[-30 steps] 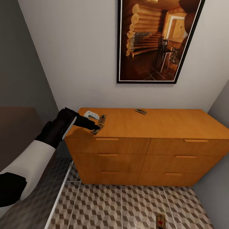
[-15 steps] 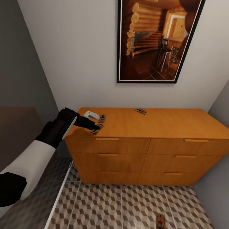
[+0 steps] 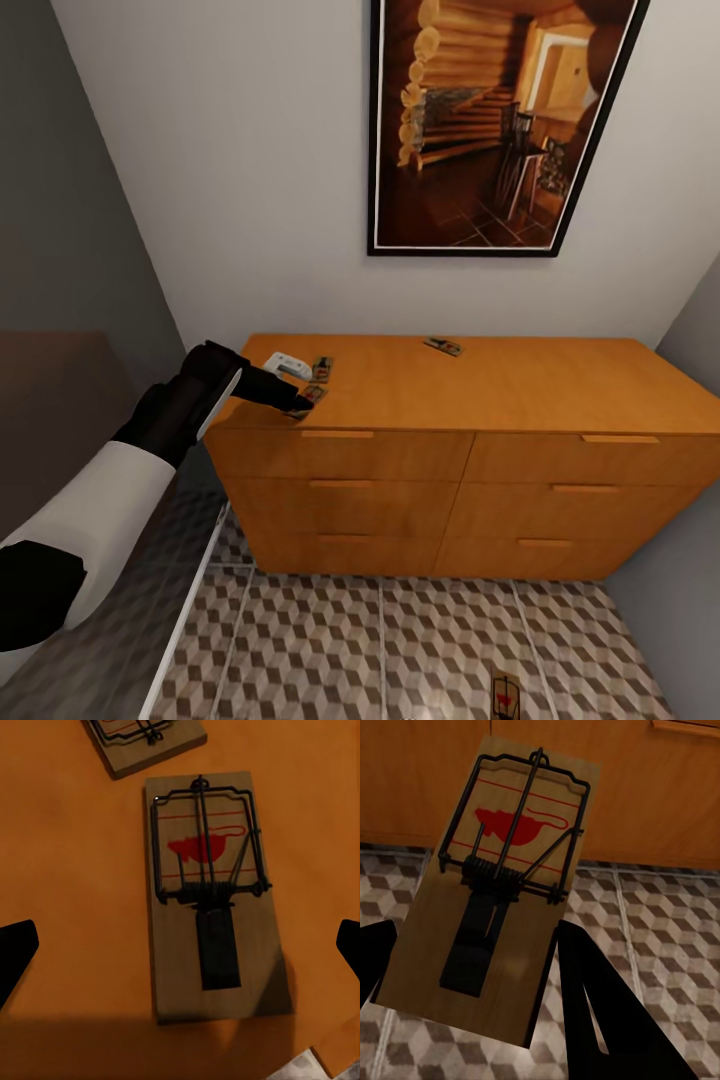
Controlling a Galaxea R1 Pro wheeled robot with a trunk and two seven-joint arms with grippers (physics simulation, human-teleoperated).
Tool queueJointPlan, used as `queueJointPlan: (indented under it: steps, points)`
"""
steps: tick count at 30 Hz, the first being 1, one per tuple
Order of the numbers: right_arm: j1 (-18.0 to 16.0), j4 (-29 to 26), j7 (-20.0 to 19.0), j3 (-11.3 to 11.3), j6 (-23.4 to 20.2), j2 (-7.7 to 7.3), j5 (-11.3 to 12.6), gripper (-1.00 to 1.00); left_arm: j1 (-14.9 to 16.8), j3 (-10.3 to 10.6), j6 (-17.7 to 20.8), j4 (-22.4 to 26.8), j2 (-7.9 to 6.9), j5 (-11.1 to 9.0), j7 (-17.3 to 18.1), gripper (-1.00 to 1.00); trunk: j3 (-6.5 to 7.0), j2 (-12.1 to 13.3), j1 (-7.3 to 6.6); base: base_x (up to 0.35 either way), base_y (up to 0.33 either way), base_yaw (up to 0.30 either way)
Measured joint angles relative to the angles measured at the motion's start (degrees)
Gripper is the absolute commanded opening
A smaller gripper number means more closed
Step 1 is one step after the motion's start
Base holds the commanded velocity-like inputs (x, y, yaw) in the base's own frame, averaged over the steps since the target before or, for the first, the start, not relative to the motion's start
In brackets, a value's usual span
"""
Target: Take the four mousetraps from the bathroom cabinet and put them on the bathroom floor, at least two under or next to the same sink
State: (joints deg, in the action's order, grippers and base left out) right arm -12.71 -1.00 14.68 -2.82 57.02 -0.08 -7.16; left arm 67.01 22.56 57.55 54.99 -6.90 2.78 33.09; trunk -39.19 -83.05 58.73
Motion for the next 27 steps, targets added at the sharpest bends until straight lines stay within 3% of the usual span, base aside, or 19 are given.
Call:
queueJointPlan:
  steps: [27]
  points:
    - [0.0,0.0,0.0,0.0,0.1,0.0,0.0,-1.0,0.0,0.0,0.0,-0.7,0.0,0.0,0.0,1.0,-1.35,0.0,0.0,0.0,0.0,0.0]
